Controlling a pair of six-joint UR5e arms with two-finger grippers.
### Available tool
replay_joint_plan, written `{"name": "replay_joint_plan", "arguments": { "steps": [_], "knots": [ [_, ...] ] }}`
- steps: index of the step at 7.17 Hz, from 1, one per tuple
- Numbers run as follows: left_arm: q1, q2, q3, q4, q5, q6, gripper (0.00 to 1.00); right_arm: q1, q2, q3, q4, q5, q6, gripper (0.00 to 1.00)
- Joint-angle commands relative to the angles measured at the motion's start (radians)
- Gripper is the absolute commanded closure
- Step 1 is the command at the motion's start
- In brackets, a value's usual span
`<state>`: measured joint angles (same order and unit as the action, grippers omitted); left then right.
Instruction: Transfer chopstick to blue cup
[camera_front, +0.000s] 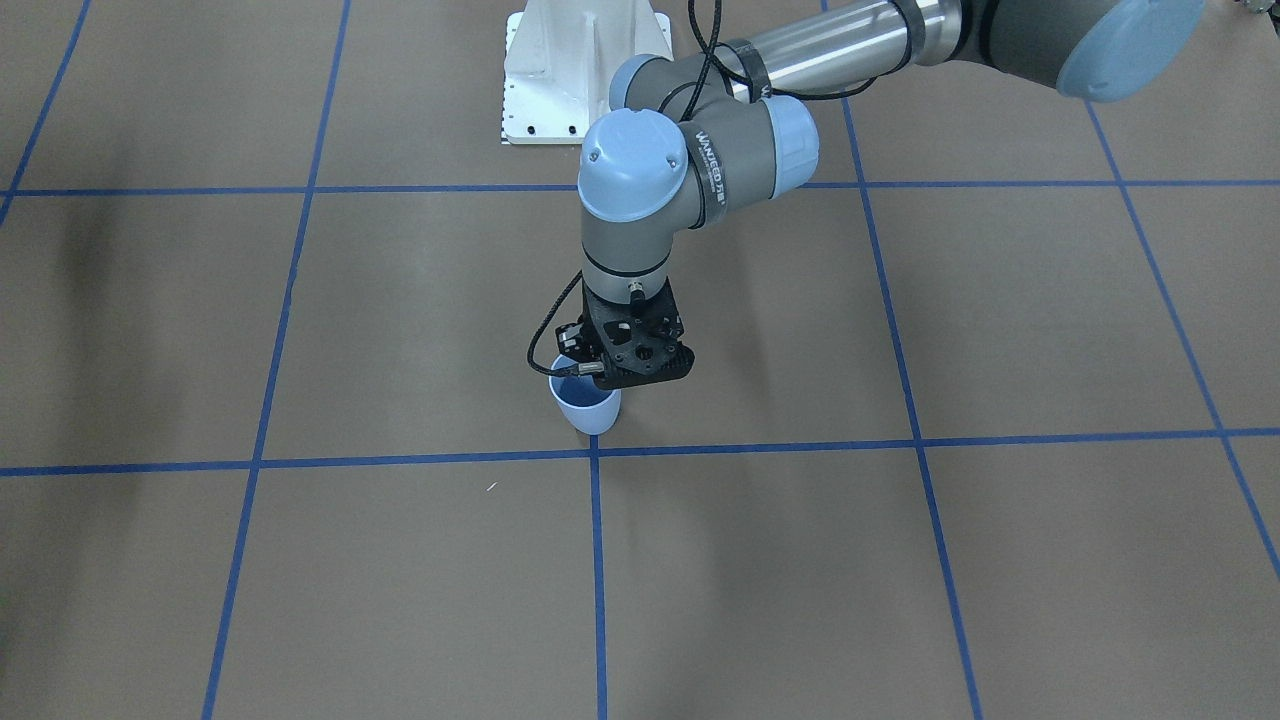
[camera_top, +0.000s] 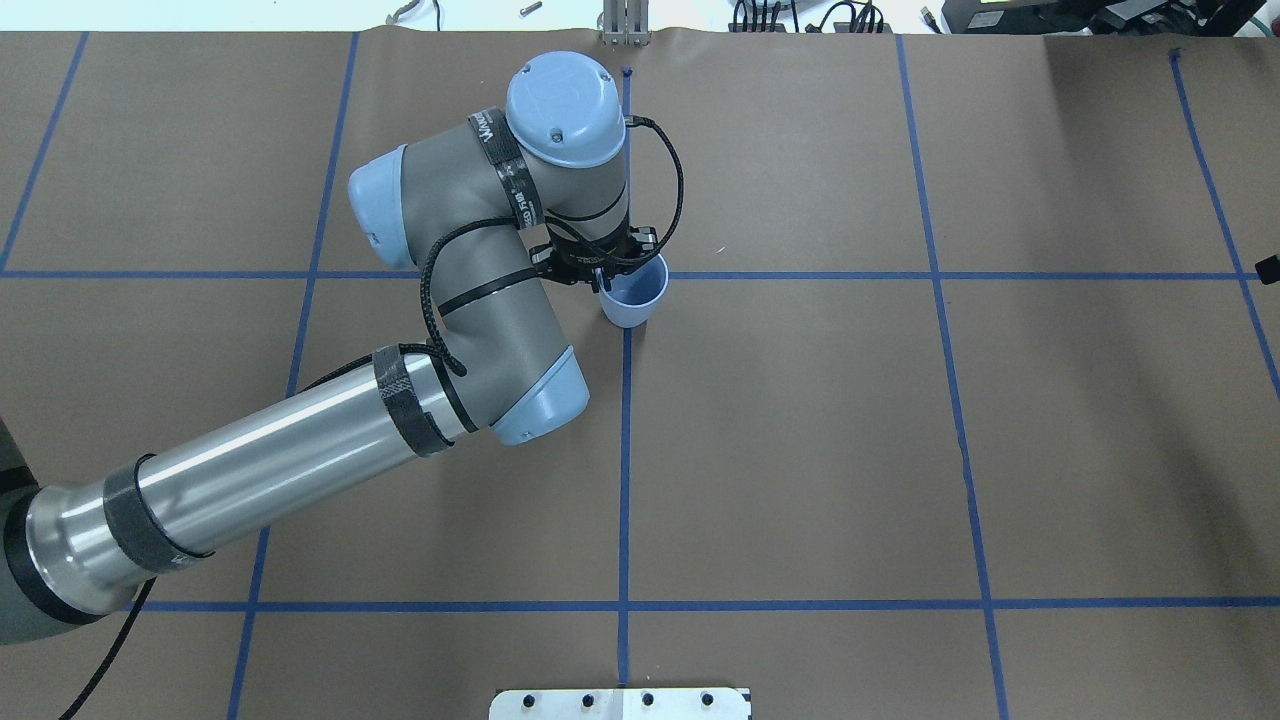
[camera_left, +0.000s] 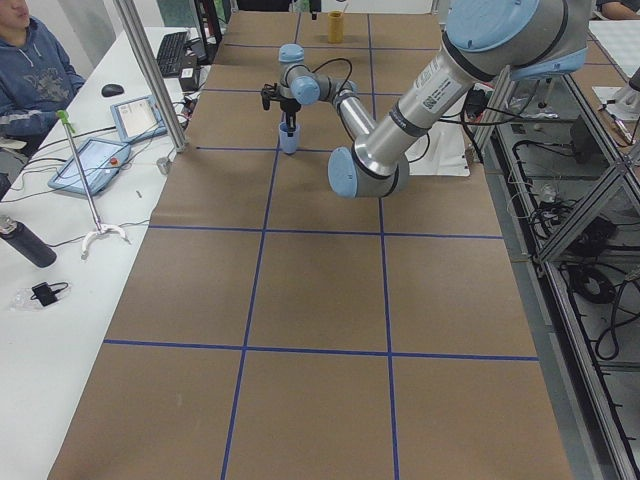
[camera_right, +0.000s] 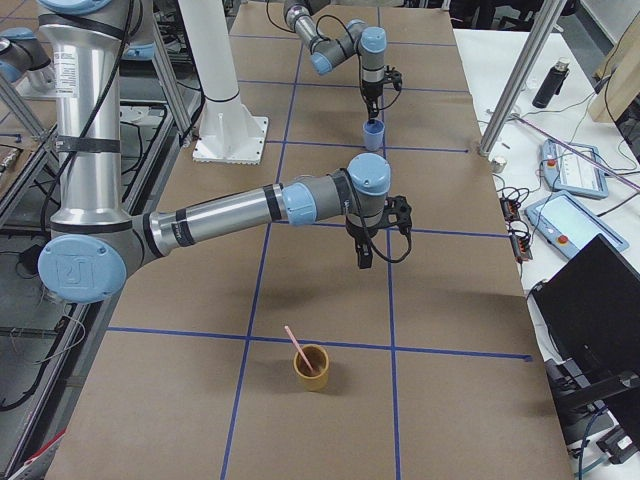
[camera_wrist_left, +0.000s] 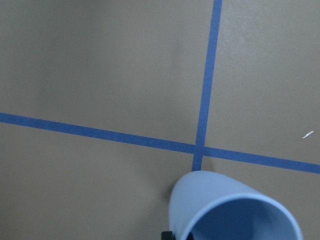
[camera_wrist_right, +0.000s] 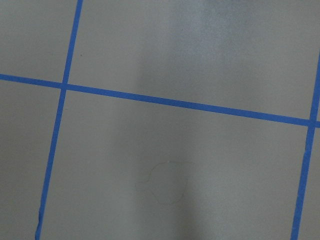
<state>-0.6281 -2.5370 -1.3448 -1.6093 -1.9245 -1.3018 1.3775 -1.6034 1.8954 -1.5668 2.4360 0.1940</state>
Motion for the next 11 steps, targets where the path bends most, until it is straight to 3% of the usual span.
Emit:
{"name": "replay_joint_plan", "arguments": {
  "steps": [1,3,4,6,7,8,10,11],
  "knots": [
    [-0.019,0.003,-0.069,-0.010,-0.014,-0.001,0.31,-0.002,0.000,0.004,0.001,0.000,0.013,0.00],
    [-0.112,0.204,-0.346,-0.001,-0.117,0.003,0.20,0.038,-0.022,0.010,-0.001,-0.011,0.036,0.00],
    [-0.148,0.301,-0.432,-0.003,-0.120,0.006,0.06,0.119,-0.058,0.013,-0.002,-0.014,0.019,0.00],
    [-0.191,0.331,-0.441,-0.003,-0.116,0.079,0.03,0.278,-0.180,0.008,-0.004,-0.072,-0.190,0.01],
    [-0.203,0.331,-0.435,-0.004,-0.119,0.090,0.03,0.290,-0.247,0.014,0.001,-0.116,-0.202,0.01],
    [-0.202,0.330,-0.438,-0.004,-0.120,0.088,0.03,0.290,-0.315,0.011,0.046,-0.118,-0.159,0.02],
    [-0.199,0.328,-0.436,-0.007,-0.119,0.085,0.03,0.285,-0.348,0.007,0.283,-0.126,0.267,0.01],
    [-0.199,0.330,-0.435,-0.009,-0.119,0.085,0.03,0.285,-0.368,0.007,0.325,-0.139,0.294,0.01]
  ]
}}
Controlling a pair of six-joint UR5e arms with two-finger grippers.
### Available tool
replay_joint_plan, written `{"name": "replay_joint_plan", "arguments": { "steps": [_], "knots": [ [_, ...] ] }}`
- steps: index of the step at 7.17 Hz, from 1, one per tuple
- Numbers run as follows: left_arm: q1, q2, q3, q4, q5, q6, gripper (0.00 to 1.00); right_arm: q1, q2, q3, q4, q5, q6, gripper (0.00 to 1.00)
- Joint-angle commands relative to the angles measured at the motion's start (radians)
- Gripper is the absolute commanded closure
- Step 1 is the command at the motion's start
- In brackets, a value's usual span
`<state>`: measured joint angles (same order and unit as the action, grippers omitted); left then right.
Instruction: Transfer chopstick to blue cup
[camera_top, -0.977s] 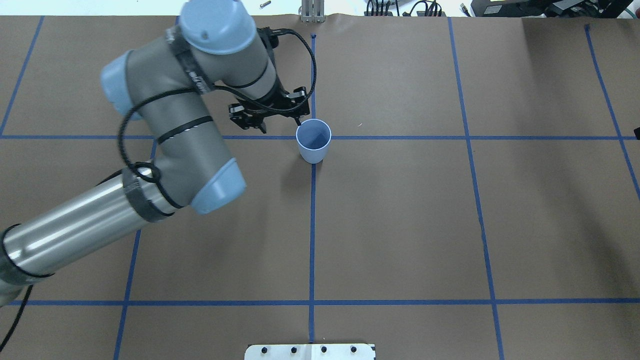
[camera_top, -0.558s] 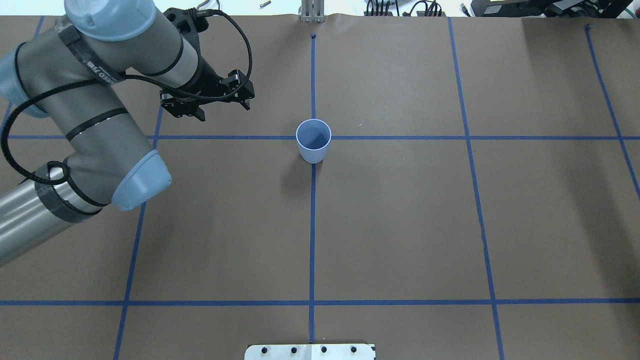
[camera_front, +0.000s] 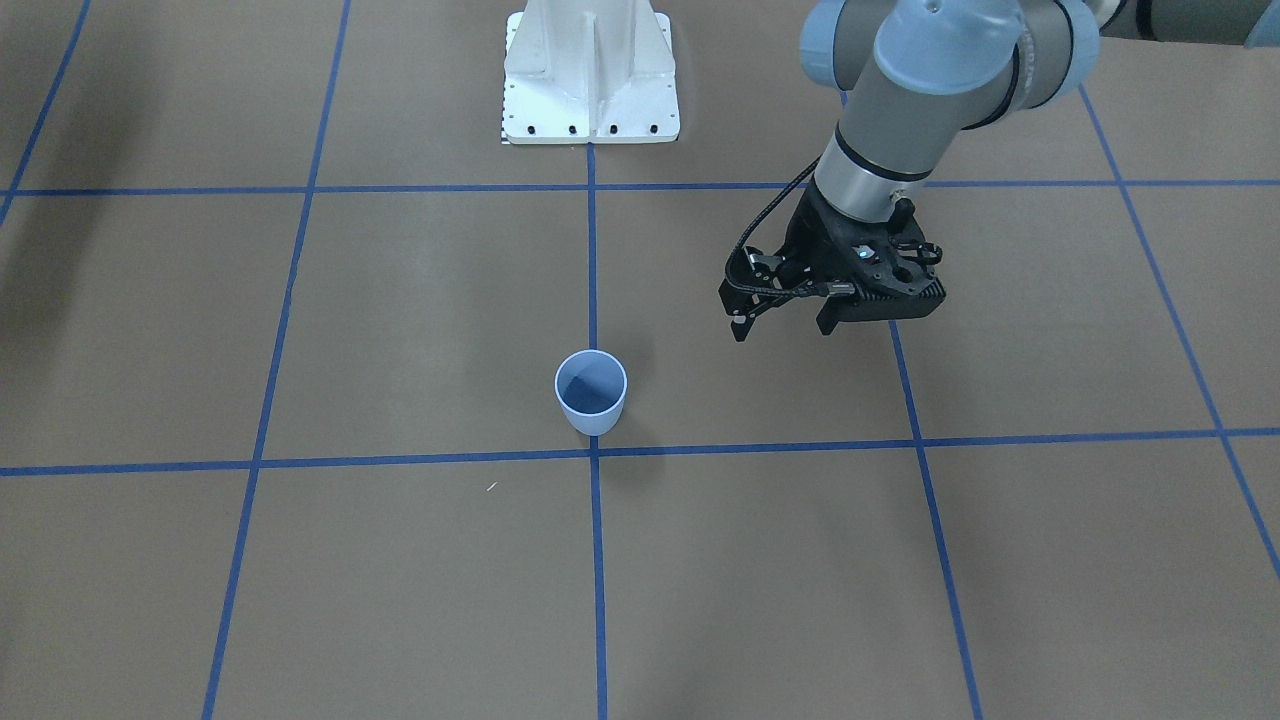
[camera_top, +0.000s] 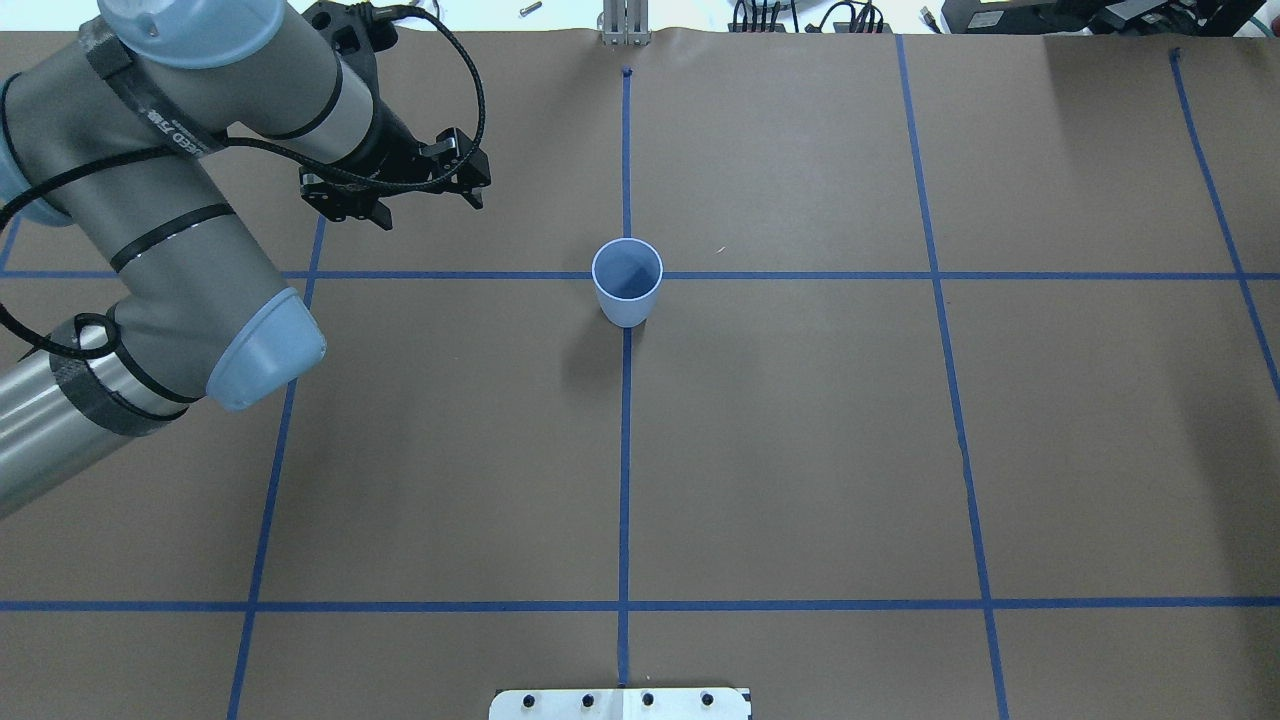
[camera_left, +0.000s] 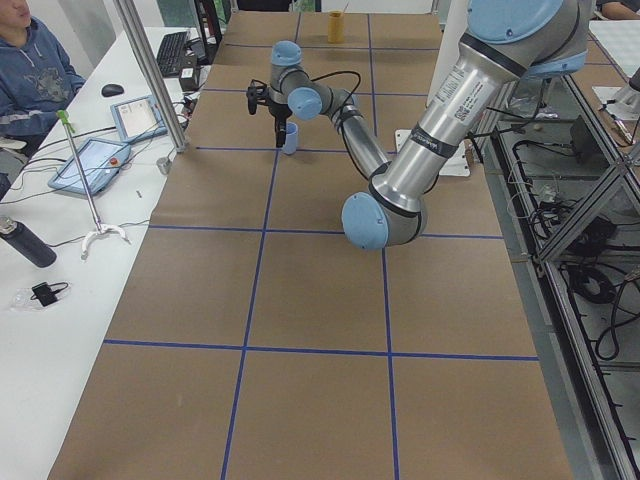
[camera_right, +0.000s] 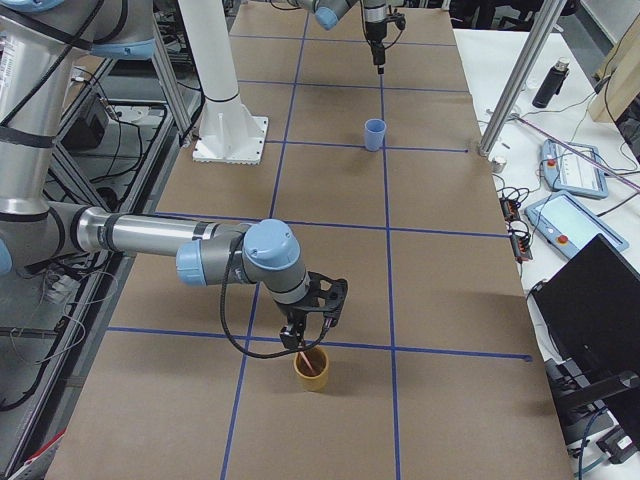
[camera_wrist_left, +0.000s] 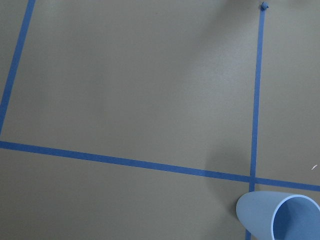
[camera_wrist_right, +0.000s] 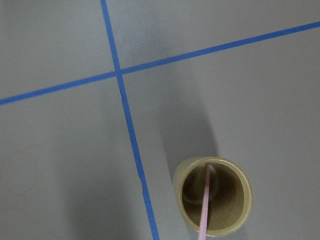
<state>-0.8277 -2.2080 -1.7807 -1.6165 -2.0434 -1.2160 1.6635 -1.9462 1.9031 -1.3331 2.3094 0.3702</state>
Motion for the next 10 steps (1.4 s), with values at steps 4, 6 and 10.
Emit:
{"name": "replay_joint_plan", "arguments": {
  "steps": [4,6,10],
  "knots": [
    [0.005,-0.007,-0.002,-0.005,0.000,-0.011,0.03,-0.151,-0.153,-0.004,0.388,-0.151,0.340,0.02],
    [0.006,-0.004,-0.005,-0.003,-0.001,-0.011,0.03,-0.237,-0.185,-0.007,0.446,-0.219,0.392,0.02],
    [0.006,-0.009,-0.009,-0.002,-0.001,-0.011,0.03,-0.242,-0.188,-0.024,0.448,-0.219,0.388,0.61]
  ]
}}
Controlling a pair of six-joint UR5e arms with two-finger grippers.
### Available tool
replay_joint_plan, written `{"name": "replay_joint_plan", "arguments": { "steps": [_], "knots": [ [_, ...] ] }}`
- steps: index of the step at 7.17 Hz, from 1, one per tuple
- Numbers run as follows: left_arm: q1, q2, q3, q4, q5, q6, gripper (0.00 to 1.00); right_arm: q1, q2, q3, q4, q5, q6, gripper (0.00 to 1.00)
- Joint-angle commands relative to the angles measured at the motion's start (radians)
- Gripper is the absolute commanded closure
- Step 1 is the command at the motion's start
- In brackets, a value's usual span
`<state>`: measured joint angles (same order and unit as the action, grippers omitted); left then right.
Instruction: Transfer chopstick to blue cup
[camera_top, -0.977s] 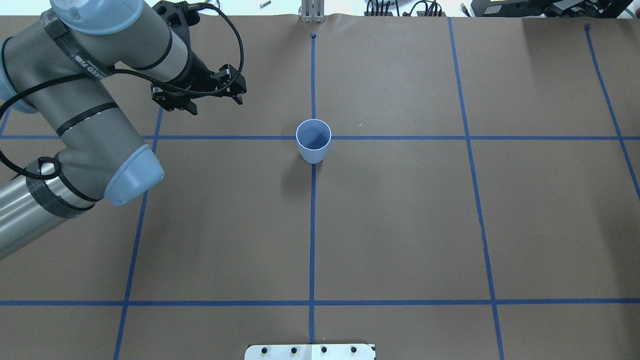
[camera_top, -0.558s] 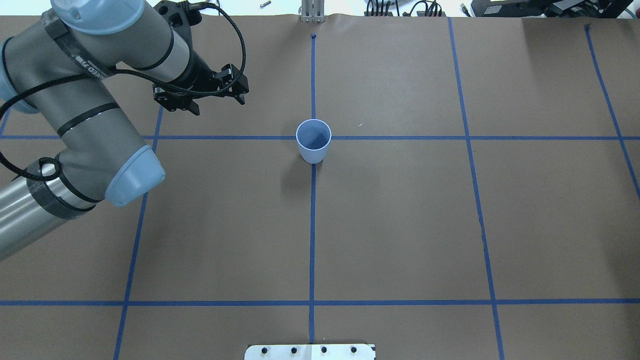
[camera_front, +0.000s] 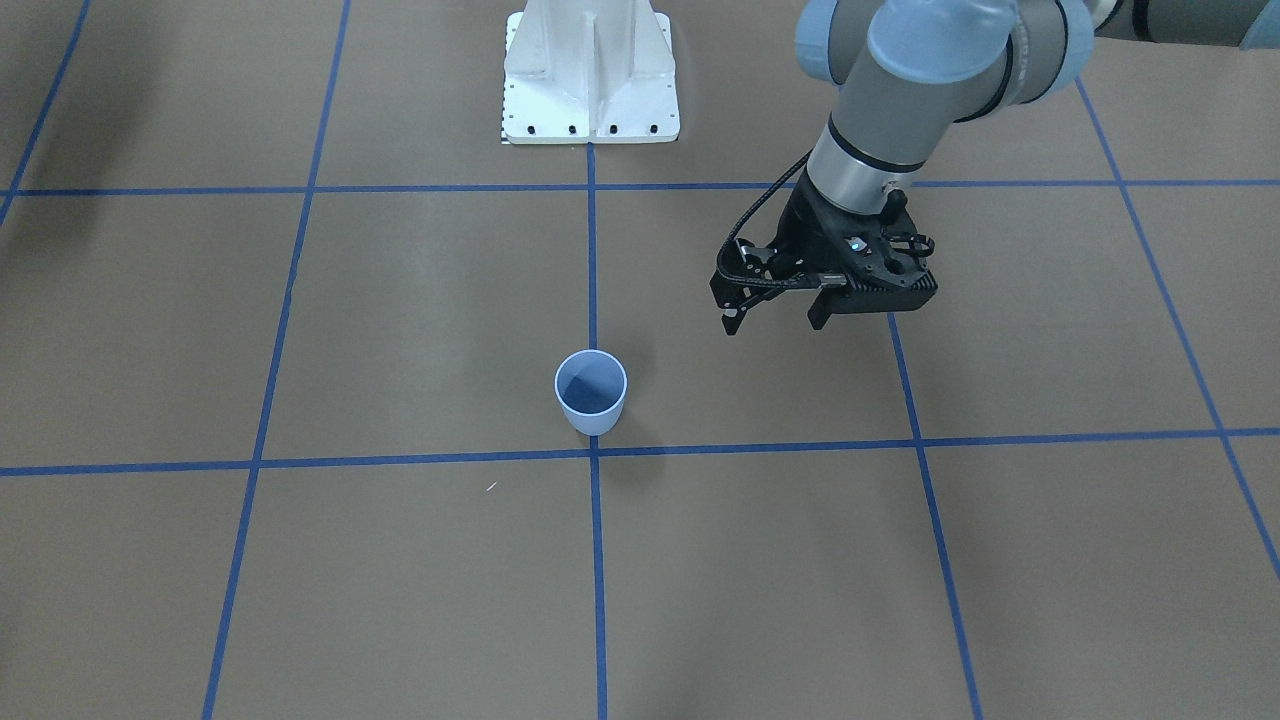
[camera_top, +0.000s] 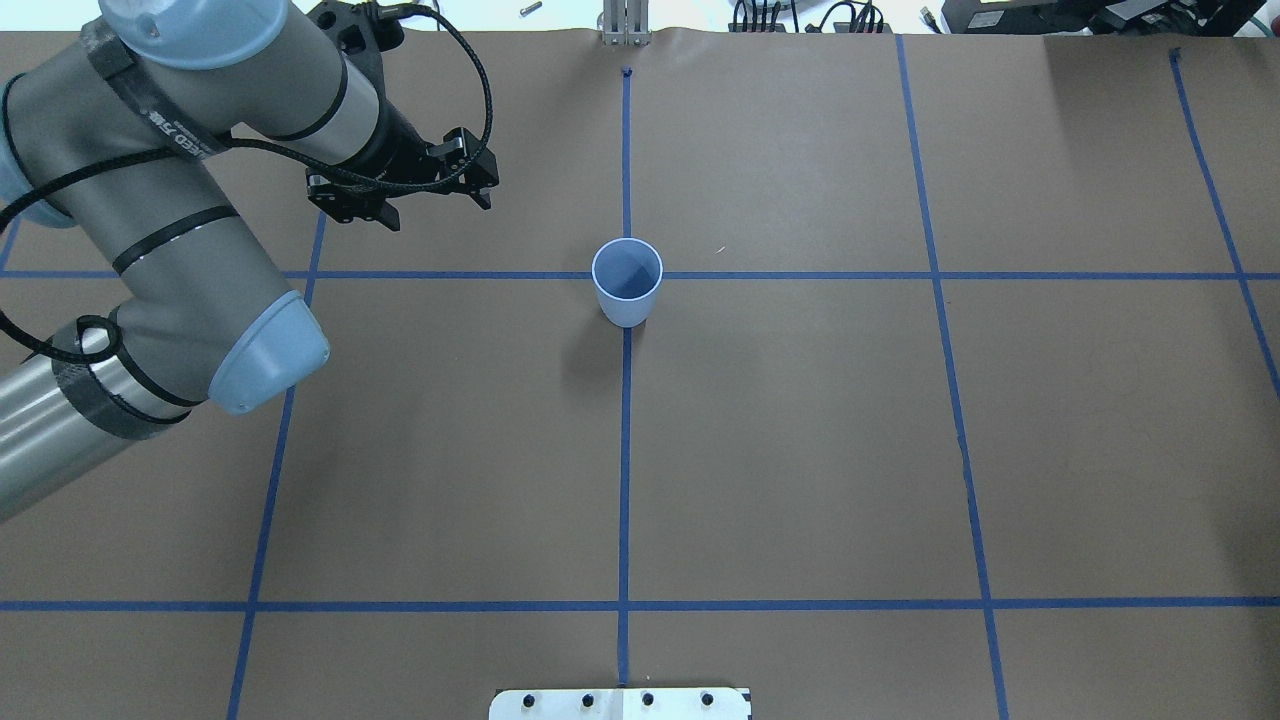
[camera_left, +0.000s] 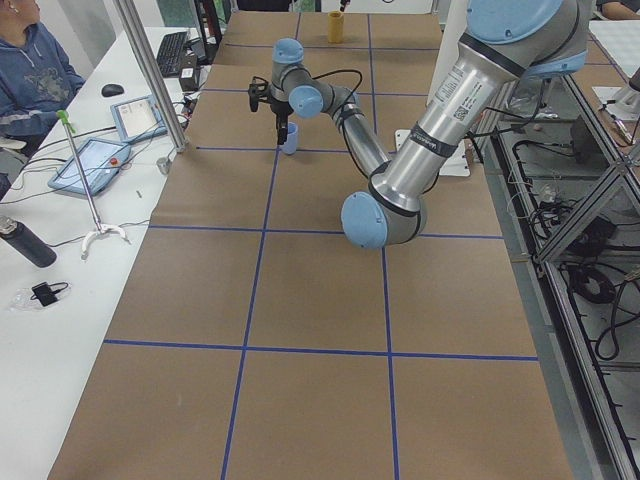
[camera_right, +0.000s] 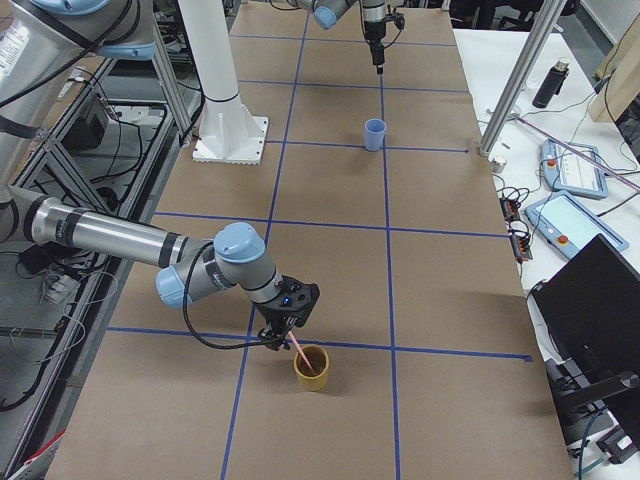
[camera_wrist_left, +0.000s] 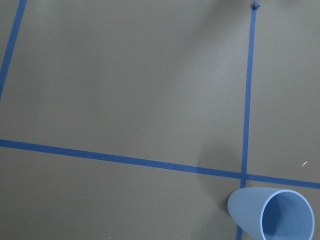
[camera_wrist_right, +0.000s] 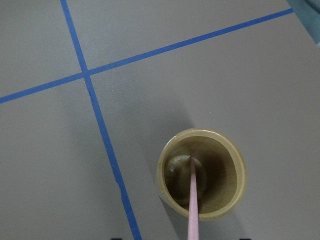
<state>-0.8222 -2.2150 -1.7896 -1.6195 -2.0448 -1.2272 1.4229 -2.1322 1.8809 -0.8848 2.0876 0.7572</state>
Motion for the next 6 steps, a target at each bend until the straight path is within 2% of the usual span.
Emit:
{"name": "replay_joint_plan", "arguments": {
  "steps": [1,2,6],
  "knots": [
    [0.000,-0.002,0.001,0.001,0.000,0.000,0.03,-0.001,-0.002,-0.002,0.001,0.003,-0.001,0.94],
    [0.000,-0.003,-0.001,0.003,0.000,-0.002,0.03,-0.001,-0.002,-0.002,0.001,0.005,-0.009,1.00],
    [0.000,0.001,-0.001,0.003,0.002,-0.002,0.03,0.016,-0.005,0.009,0.001,0.018,-0.021,1.00]
  ]
}}
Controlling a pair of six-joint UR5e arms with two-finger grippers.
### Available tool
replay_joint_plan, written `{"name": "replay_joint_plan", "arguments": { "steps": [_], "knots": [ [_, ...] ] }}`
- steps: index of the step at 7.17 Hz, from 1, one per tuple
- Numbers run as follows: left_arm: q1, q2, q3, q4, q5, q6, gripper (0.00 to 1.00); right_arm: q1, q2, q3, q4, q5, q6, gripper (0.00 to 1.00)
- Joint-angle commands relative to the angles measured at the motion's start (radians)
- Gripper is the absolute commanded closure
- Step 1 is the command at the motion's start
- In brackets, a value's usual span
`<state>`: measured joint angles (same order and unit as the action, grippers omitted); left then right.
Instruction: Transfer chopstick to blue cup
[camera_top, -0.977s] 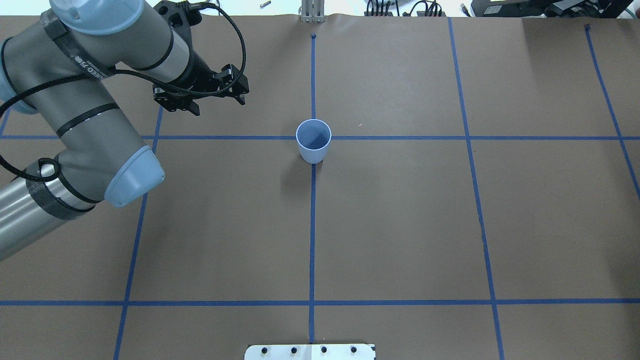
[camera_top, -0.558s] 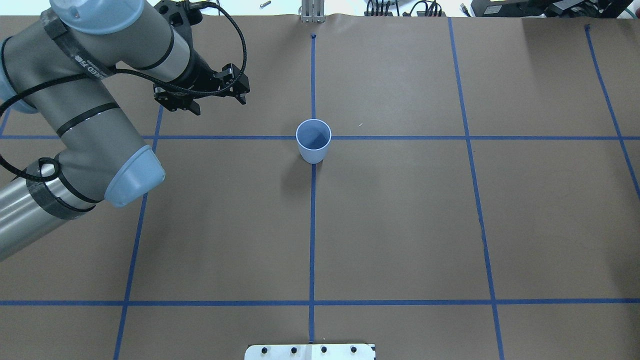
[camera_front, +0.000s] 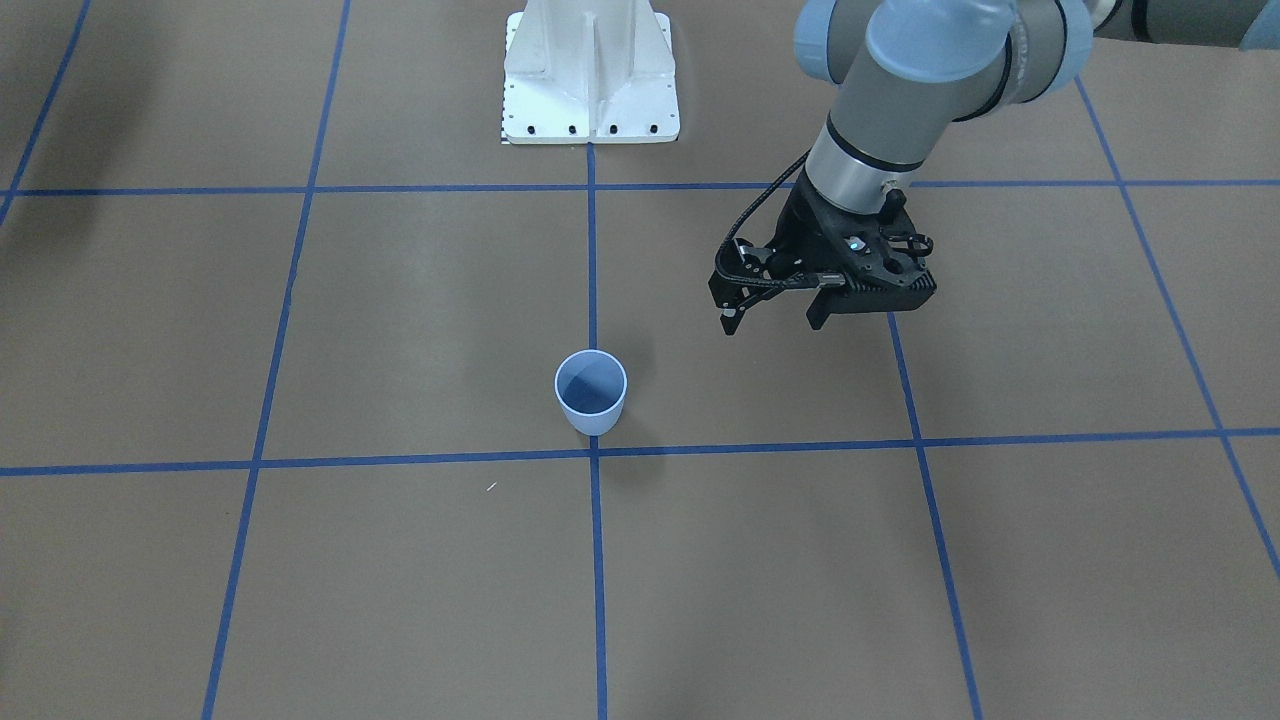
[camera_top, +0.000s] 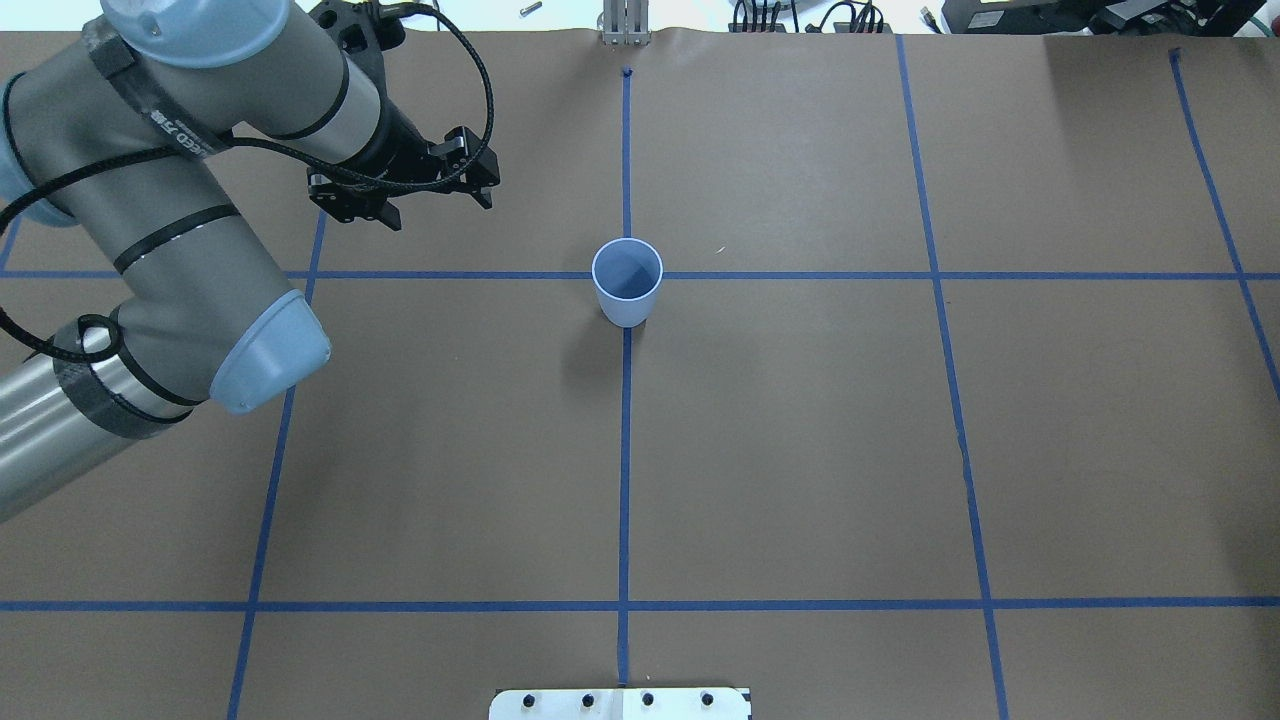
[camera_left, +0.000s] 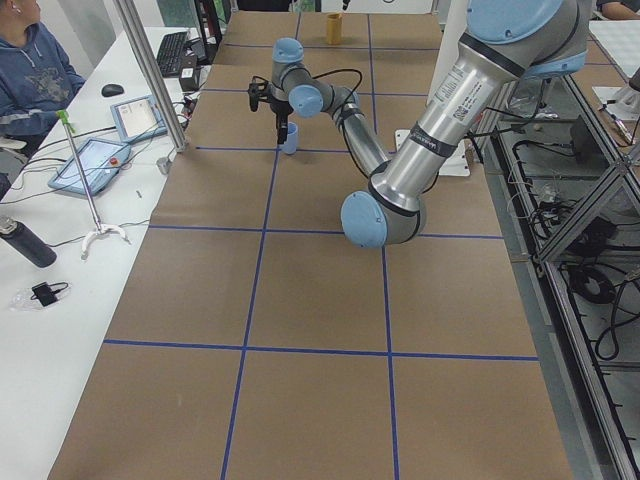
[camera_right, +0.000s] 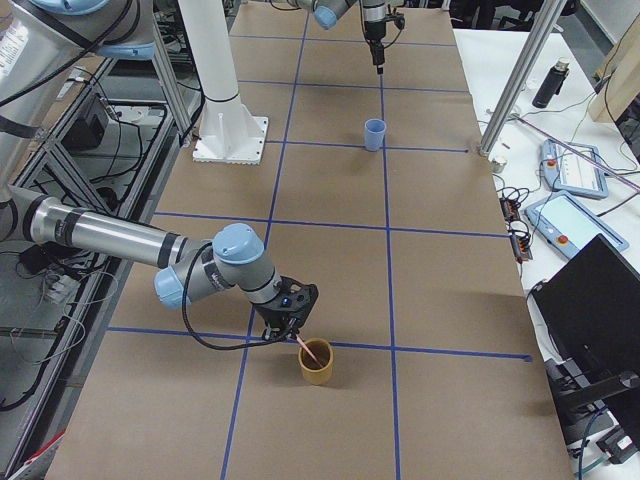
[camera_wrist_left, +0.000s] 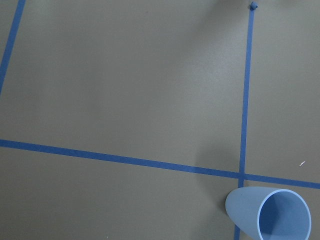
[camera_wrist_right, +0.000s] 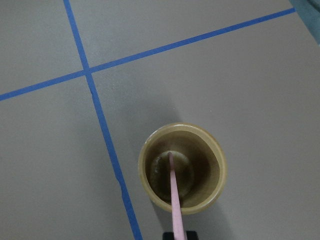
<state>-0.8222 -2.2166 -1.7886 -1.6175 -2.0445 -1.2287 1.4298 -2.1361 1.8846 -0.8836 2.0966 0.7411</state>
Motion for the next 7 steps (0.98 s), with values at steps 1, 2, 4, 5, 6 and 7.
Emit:
{"name": "replay_joint_plan", "arguments": {
  "steps": [1,2,4,5,6,7],
  "knots": [
    [0.000,0.002,0.008,-0.001,0.003,0.000,0.03,0.015,-0.013,0.017,-0.002,0.029,-0.020,1.00],
    [0.000,0.006,0.002,-0.001,0.003,0.000,0.03,0.023,-0.045,0.058,-0.003,0.033,-0.022,1.00],
    [0.000,0.009,0.005,-0.001,0.003,0.000,0.03,0.040,-0.097,0.123,-0.006,0.056,-0.023,1.00],
    [0.000,0.009,0.005,-0.002,0.003,0.000,0.03,0.053,-0.096,0.123,-0.008,0.056,-0.034,1.00],
    [0.000,0.009,0.008,-0.002,0.003,0.000,0.03,0.070,-0.094,0.122,-0.014,0.056,-0.051,1.00],
    [0.000,0.008,0.011,-0.004,0.004,0.000,0.03,0.098,-0.088,0.151,-0.067,0.056,-0.084,1.00]
  ]
}}
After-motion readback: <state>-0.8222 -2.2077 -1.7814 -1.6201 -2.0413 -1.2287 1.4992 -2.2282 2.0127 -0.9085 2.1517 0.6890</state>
